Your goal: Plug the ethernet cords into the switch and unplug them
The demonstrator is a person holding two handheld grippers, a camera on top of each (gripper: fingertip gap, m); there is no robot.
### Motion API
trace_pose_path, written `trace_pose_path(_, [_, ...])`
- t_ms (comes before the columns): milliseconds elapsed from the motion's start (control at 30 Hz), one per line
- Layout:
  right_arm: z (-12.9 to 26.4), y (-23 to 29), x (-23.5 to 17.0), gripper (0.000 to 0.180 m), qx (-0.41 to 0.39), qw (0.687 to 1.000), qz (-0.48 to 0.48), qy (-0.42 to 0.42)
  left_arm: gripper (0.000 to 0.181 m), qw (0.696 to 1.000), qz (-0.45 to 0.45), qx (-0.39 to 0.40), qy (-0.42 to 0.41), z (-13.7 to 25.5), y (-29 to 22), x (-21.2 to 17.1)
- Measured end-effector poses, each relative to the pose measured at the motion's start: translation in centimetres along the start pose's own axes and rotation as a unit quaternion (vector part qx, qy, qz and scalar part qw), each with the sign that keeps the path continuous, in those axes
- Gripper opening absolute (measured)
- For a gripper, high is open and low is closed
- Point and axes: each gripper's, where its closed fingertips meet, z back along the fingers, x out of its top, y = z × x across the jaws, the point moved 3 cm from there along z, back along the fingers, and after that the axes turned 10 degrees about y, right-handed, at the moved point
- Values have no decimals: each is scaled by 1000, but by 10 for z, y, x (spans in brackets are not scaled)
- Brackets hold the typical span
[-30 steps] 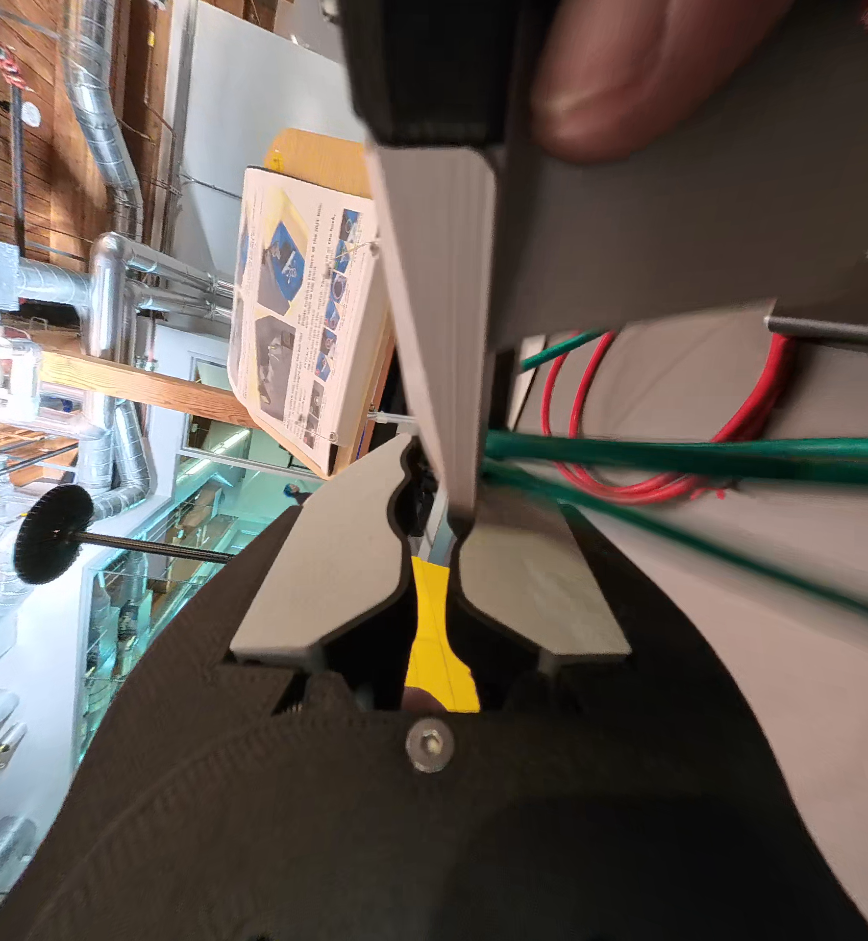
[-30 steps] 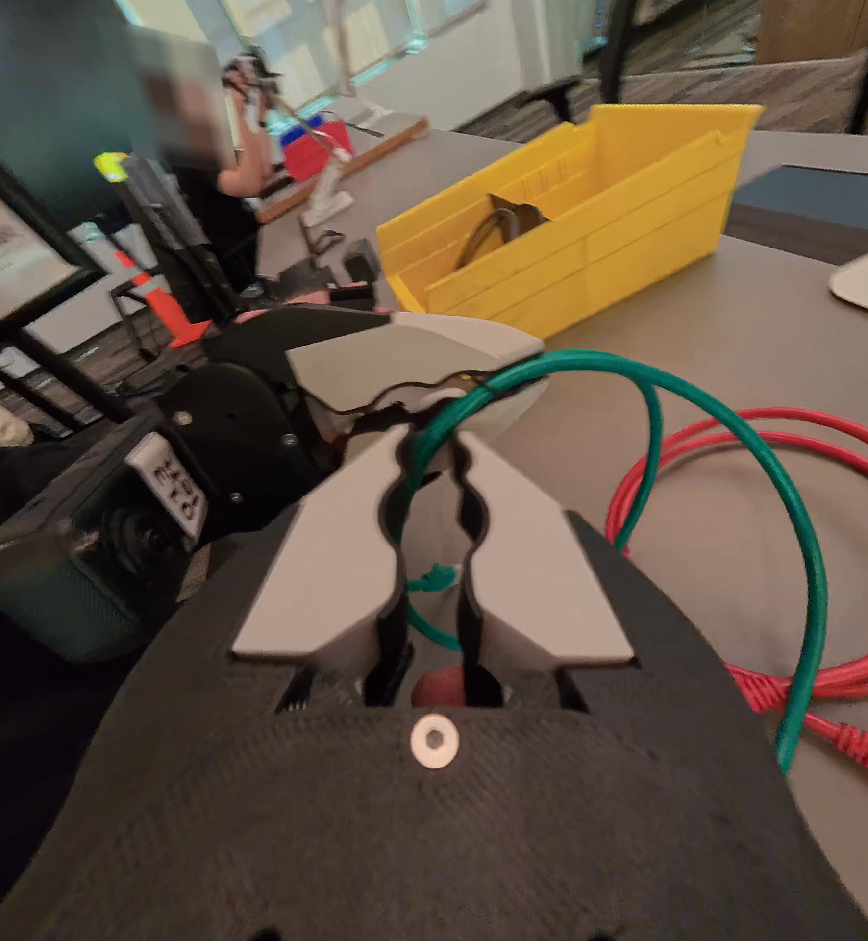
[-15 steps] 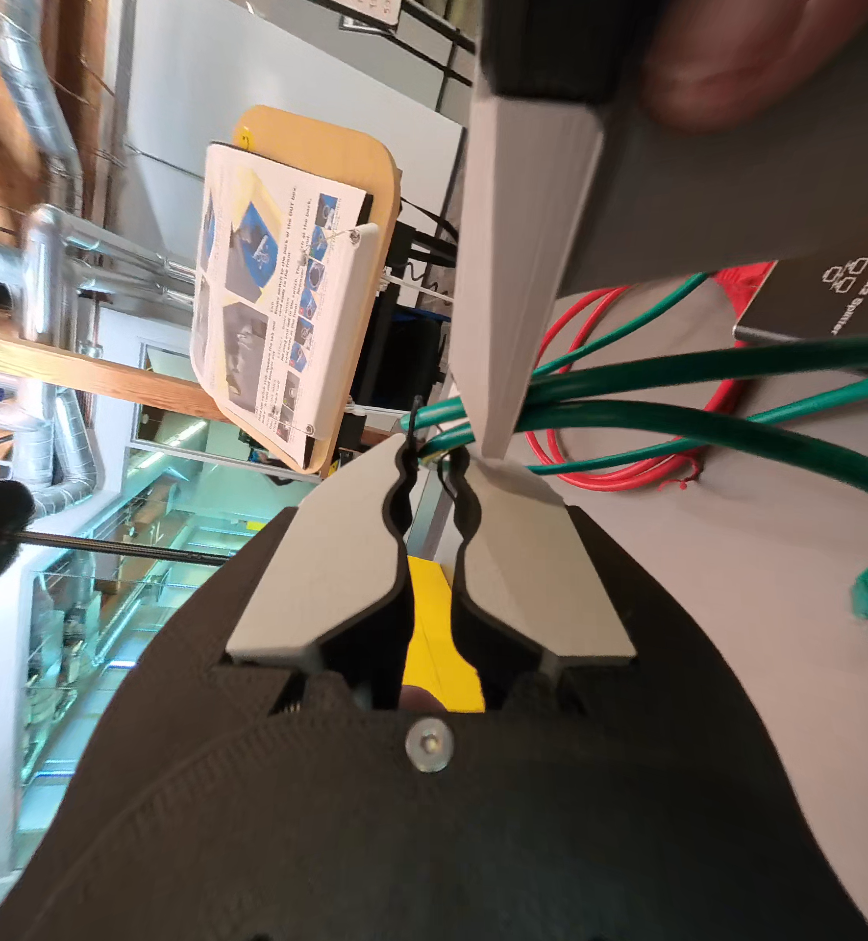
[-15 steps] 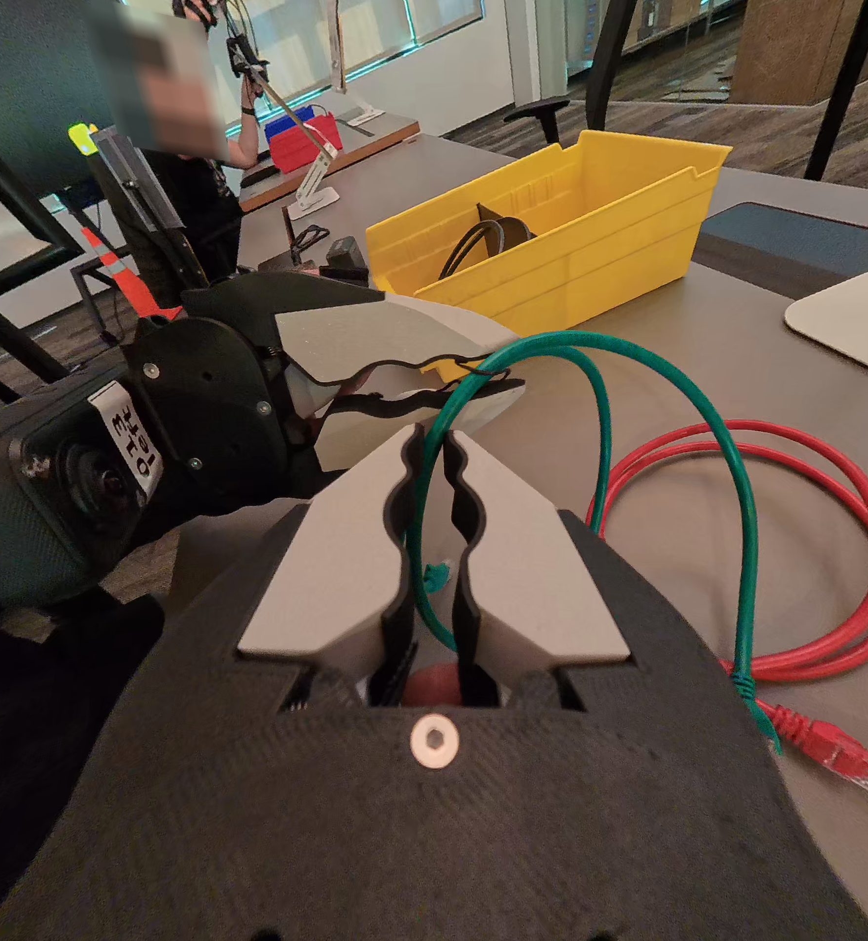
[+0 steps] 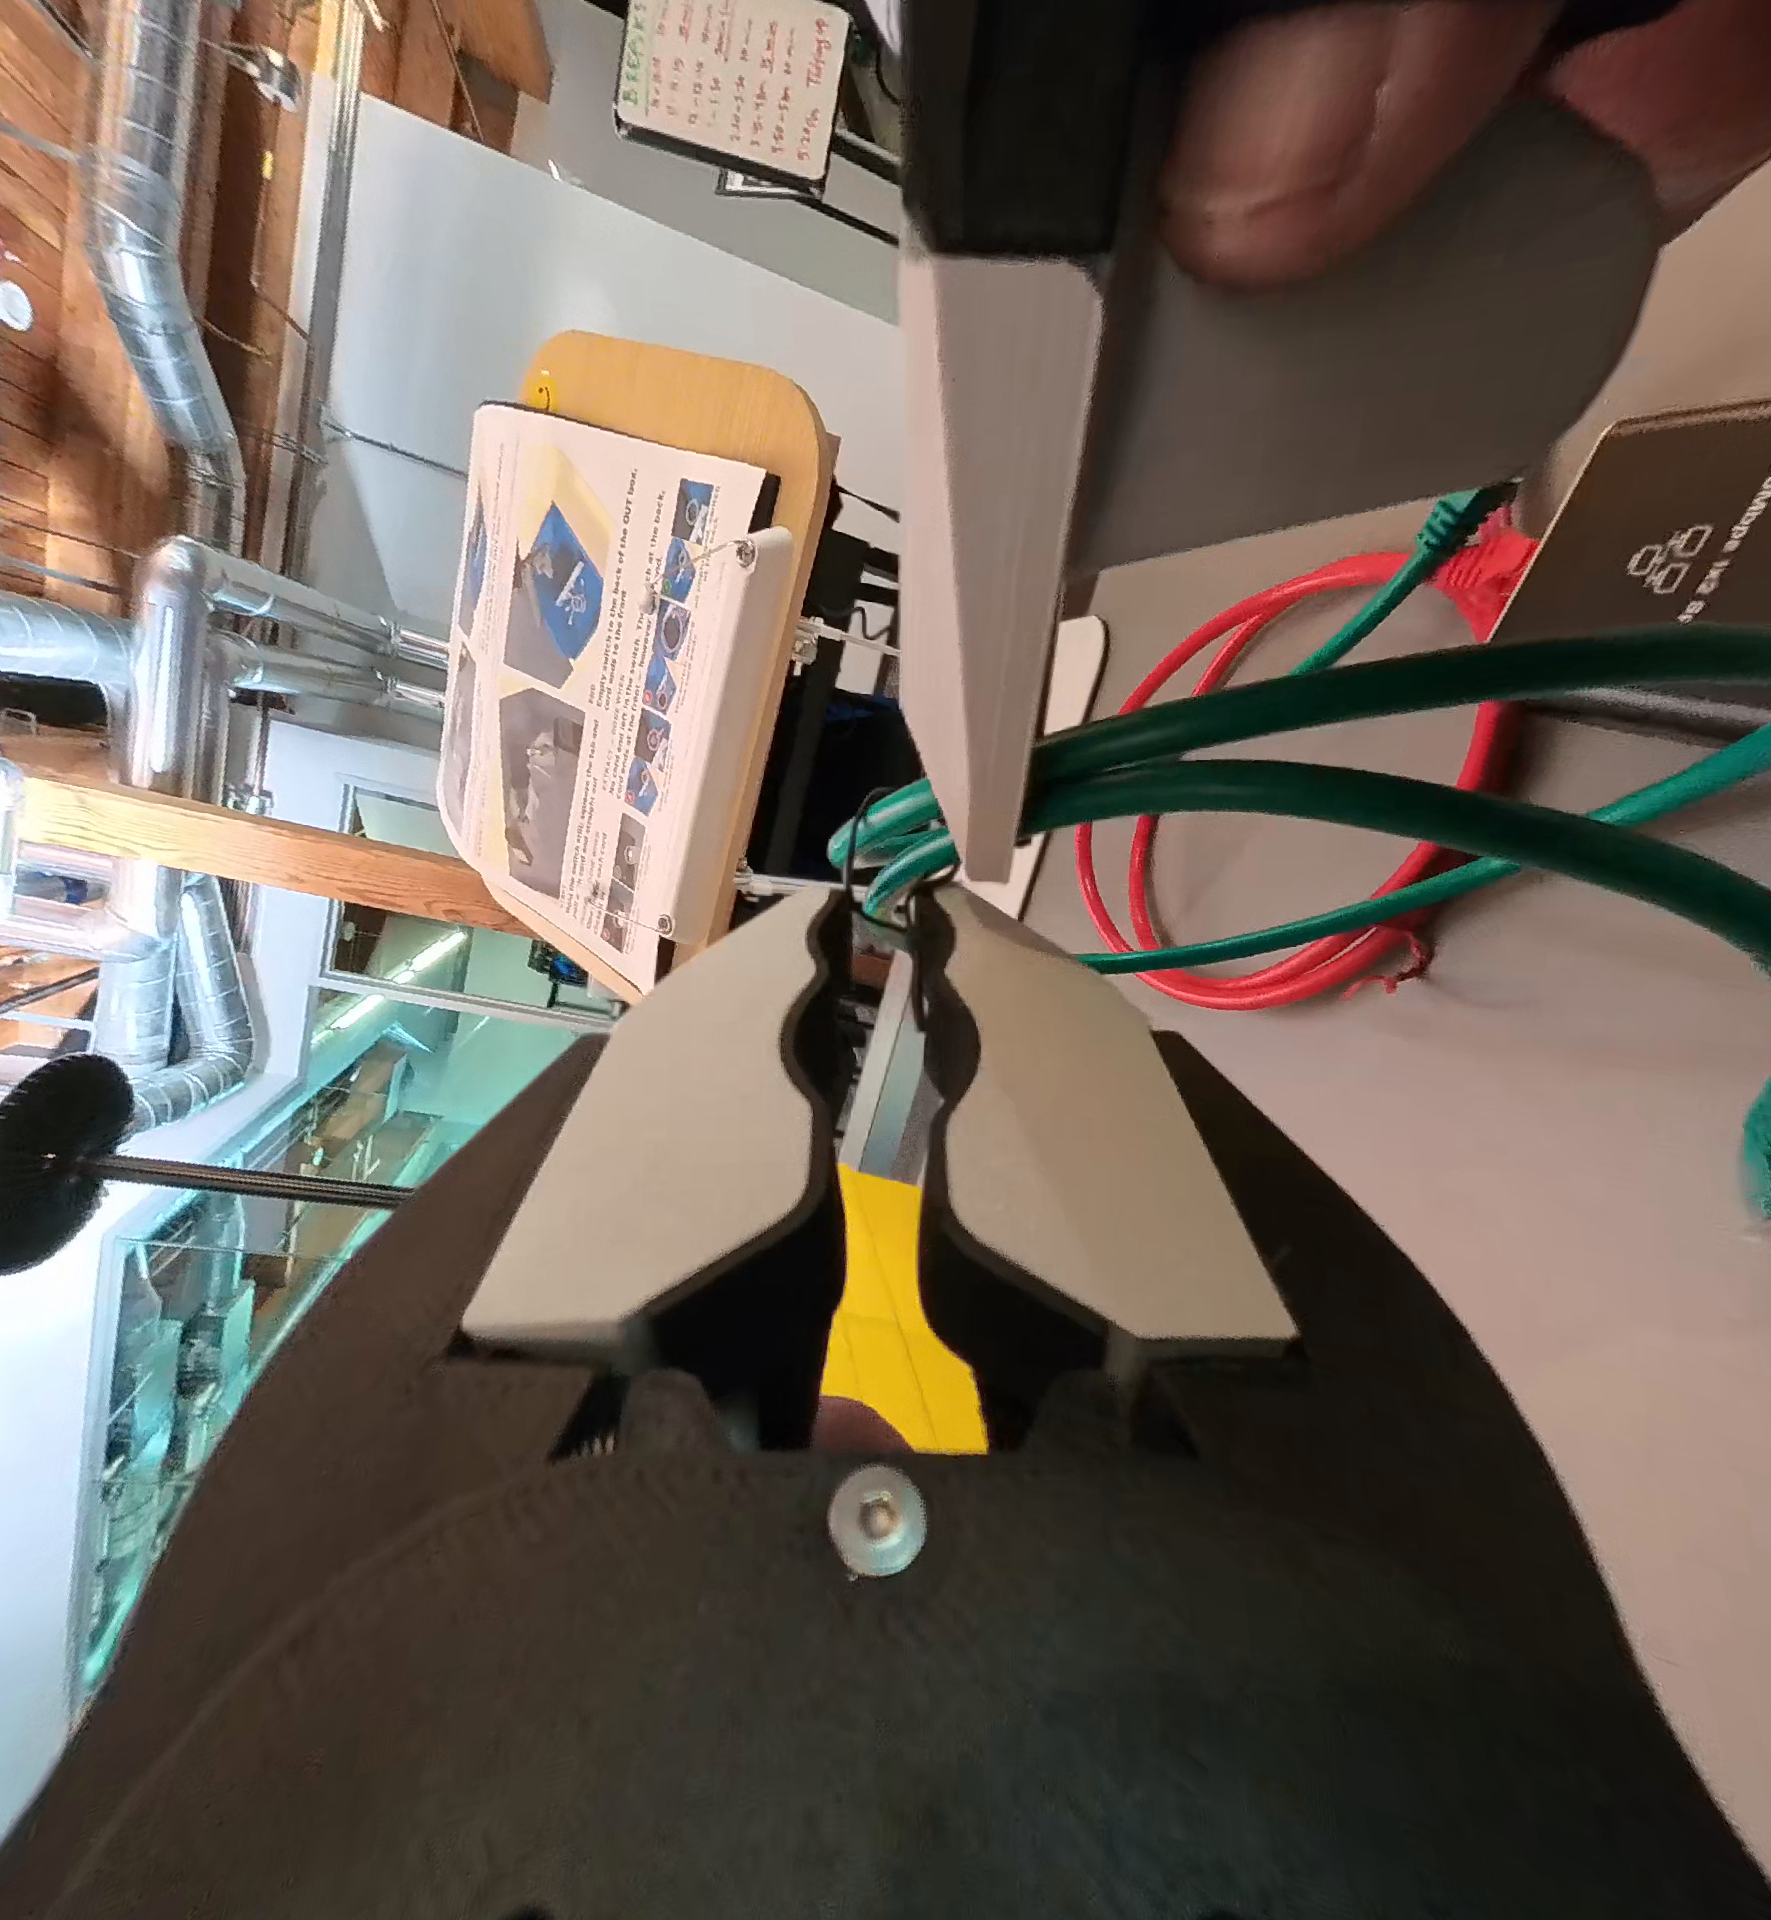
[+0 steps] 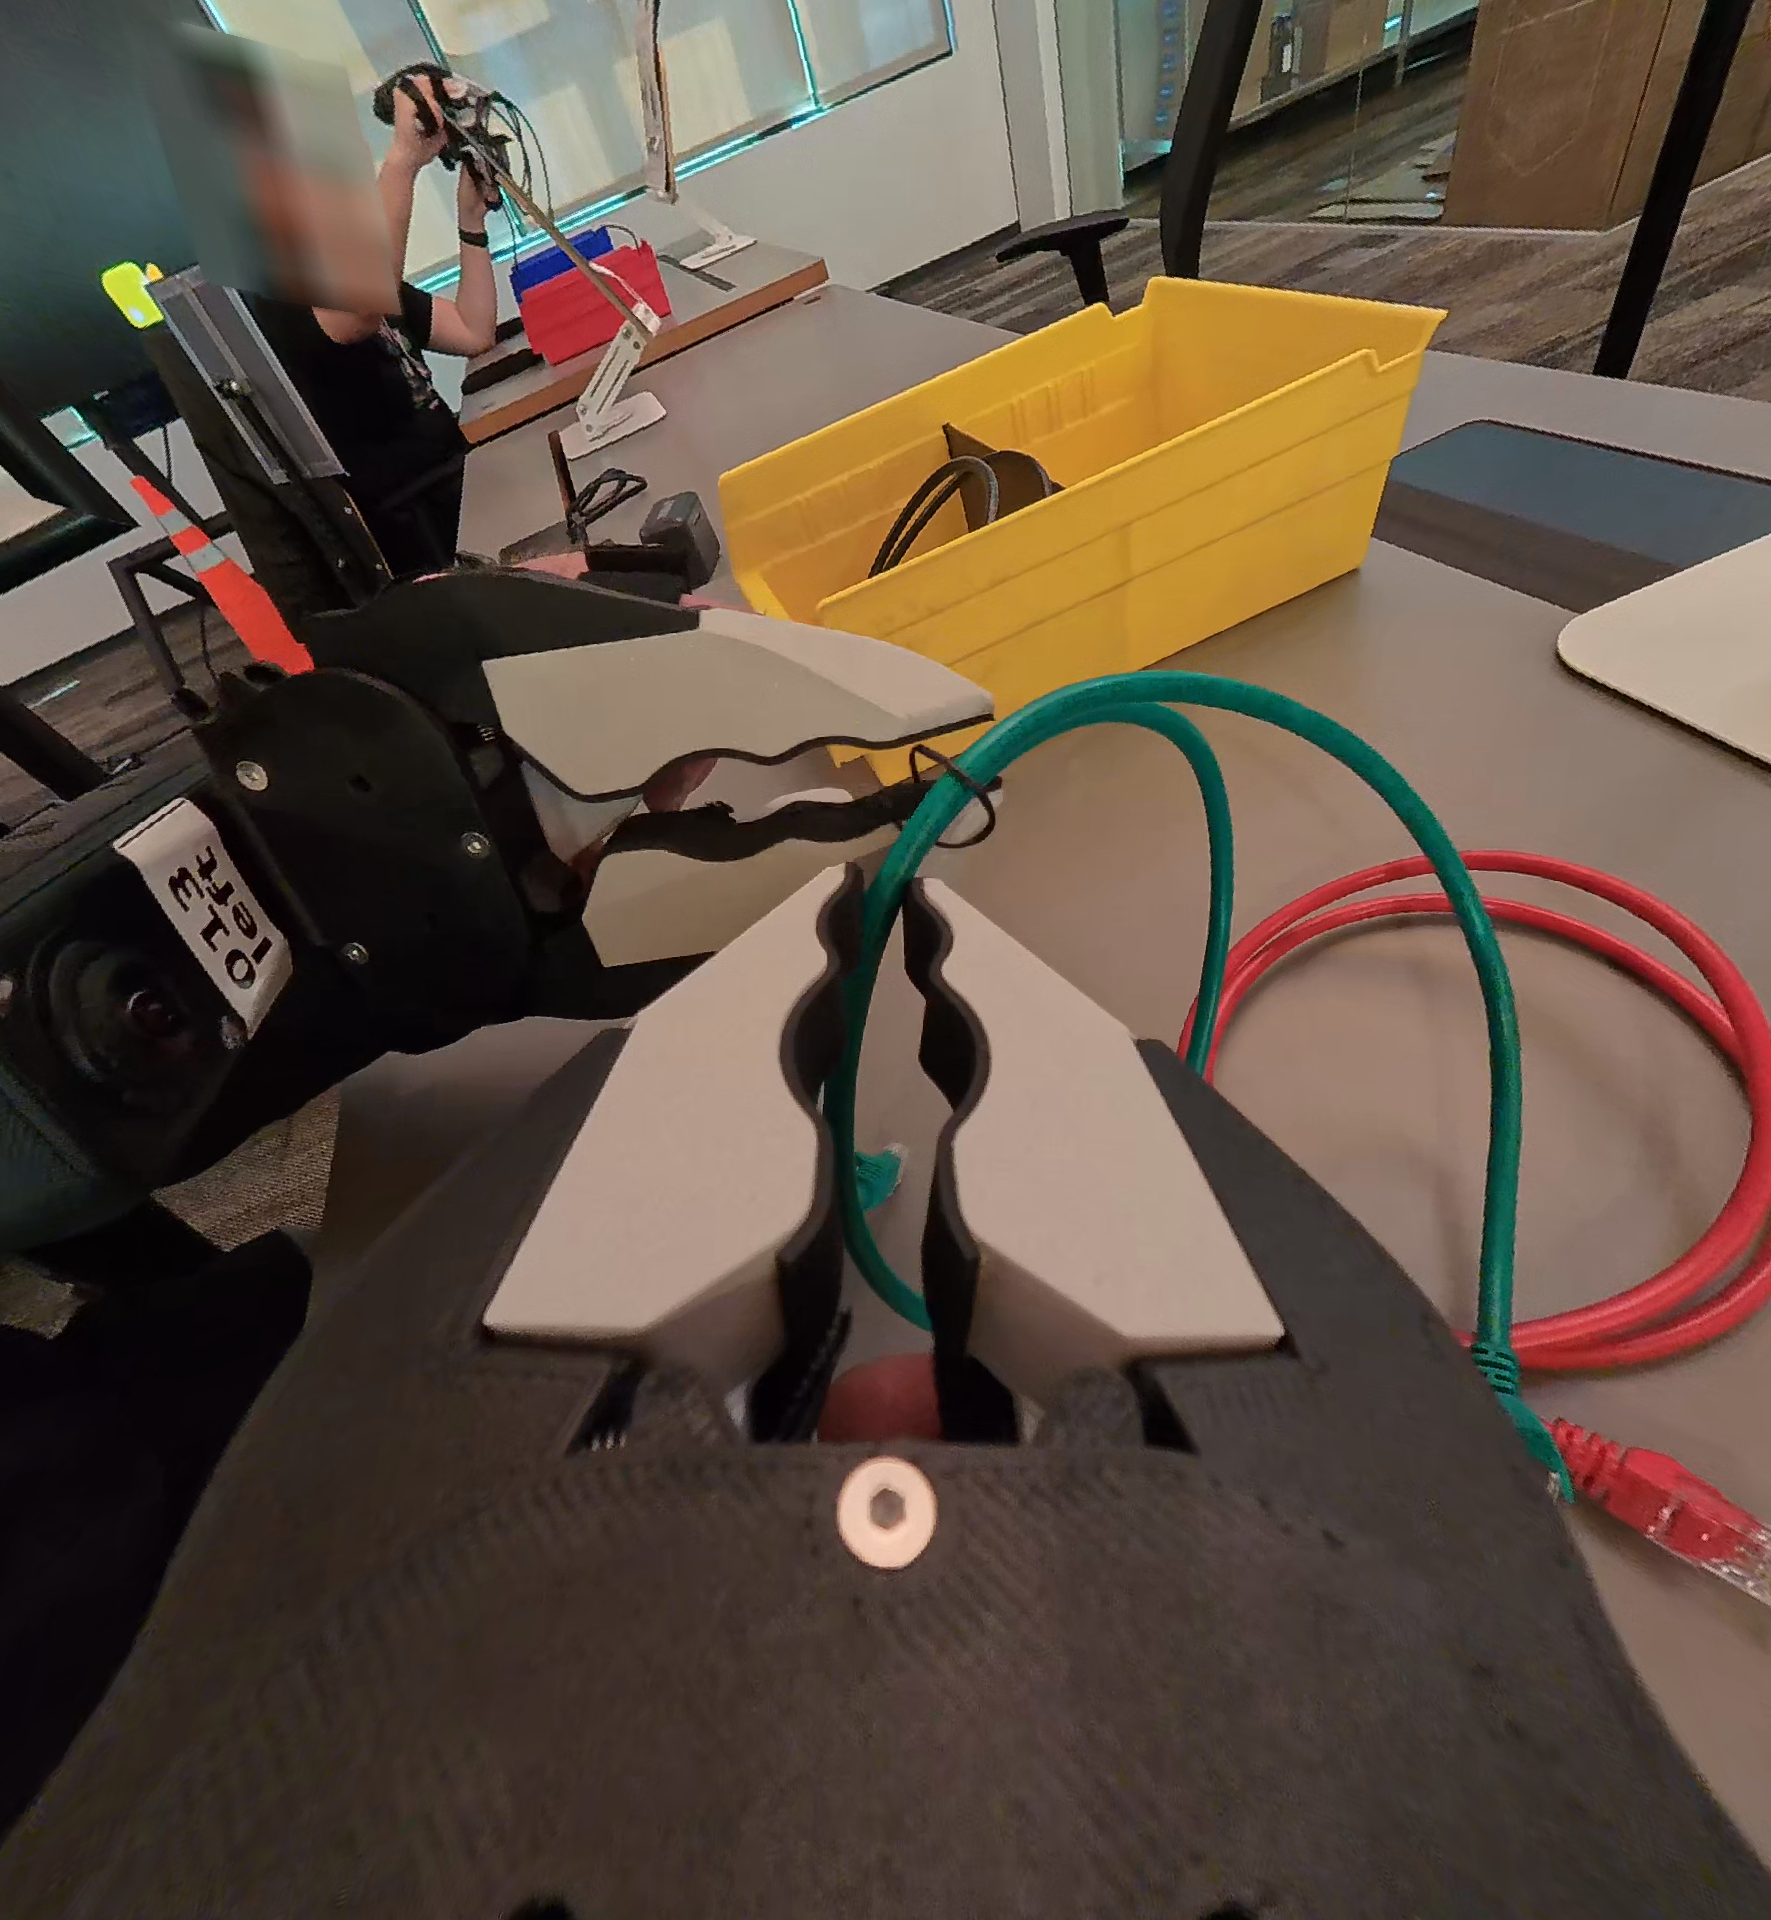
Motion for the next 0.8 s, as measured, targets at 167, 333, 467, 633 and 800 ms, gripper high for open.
trace_pose_path(167, [1, -1, 1, 6, -4, 1000, 0, -2, 8, 1000, 7, -6, 0, 1, -1, 1])
trace_pose_path(333, [1, -1, 1, 6, -7, 1000, 2, -6, 7, 999, 28, -31, -5, 2, 0, 1])
trace_pose_path(467, [1, -1, 1, 5, -8, 1000, 7, -9, 7, 995, 68, -65, -11, 2, 3, 0])
trace_pose_path(633, [1, -1, 2, 5, -10, 1000, 12, -11, 8, 988, 103, -117, -19, 3, 0, -2])
trace_pose_path(800, [1, -2, 2, 5, -12, 1000, 15, -12, 9, 981, 123, -150, -26, 4, -3, -2])
